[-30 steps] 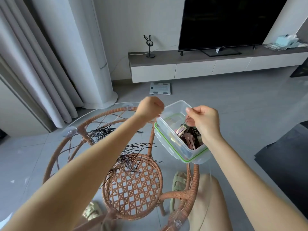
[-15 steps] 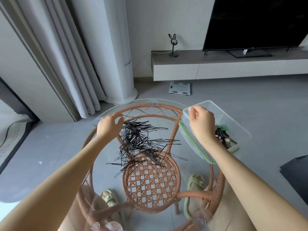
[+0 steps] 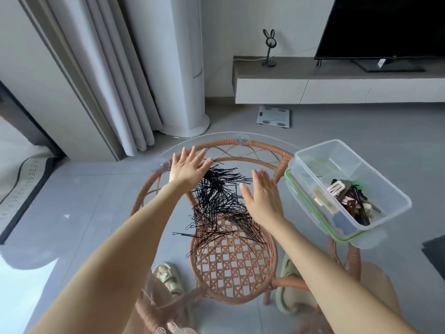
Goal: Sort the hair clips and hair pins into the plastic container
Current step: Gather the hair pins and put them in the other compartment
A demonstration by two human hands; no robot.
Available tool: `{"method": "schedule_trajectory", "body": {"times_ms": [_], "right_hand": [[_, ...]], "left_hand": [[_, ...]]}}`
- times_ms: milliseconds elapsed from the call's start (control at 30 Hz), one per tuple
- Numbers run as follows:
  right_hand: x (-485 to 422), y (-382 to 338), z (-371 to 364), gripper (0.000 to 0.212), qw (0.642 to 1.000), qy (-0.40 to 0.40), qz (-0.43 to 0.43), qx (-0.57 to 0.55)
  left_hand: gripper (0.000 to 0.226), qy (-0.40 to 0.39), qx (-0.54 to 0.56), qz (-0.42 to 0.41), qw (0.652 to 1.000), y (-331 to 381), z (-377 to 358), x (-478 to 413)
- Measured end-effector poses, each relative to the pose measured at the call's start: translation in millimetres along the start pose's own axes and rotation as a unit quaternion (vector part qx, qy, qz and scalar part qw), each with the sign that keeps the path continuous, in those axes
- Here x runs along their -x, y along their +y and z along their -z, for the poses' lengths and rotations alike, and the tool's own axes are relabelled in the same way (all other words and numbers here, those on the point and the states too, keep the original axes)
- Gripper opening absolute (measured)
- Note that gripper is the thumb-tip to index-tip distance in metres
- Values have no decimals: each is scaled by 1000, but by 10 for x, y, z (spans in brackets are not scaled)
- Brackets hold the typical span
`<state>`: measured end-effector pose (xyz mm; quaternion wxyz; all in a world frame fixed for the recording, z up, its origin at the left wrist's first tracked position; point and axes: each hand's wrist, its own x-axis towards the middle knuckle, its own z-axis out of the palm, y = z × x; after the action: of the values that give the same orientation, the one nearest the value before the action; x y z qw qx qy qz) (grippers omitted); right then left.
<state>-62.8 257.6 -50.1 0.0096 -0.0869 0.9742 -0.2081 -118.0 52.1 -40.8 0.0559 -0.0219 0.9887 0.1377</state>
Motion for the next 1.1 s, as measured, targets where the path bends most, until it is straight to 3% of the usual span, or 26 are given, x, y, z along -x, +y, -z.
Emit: {"method": "schedule_trajectory", "body": {"times_ms": [133, 267, 400, 633, 800, 1000, 1100], "right_hand": [[-301, -165, -47, 63, 1000, -9, -5, 10], [-442, -317, -93, 52, 997, -40, 59, -33], [-259, -331, -42, 44, 988, -58, 105, -101], [311, -243, 40, 37, 972, -47, 125, -194], [561, -242, 7, 46, 969, -21, 118, -218], [865, -274, 6, 39, 958, -11, 81, -274], [879, -226, 224, 32, 966, 47, 65, -248]], "left_hand": [[51, -9, 0, -68, 998, 31, -23, -78], [46, -22, 91, -145, 985, 66, -63, 21], [56, -9, 172, -152, 973, 42, -119, 243], [52, -10, 222, -185, 957, 96, -146, 837], [44, 7, 245, -167, 955, 186, -212, 1098], [37, 29, 303, -91, 948, 365, -303, 1420], [37, 3, 391, -38, 920, 373, -243, 1417]]}}
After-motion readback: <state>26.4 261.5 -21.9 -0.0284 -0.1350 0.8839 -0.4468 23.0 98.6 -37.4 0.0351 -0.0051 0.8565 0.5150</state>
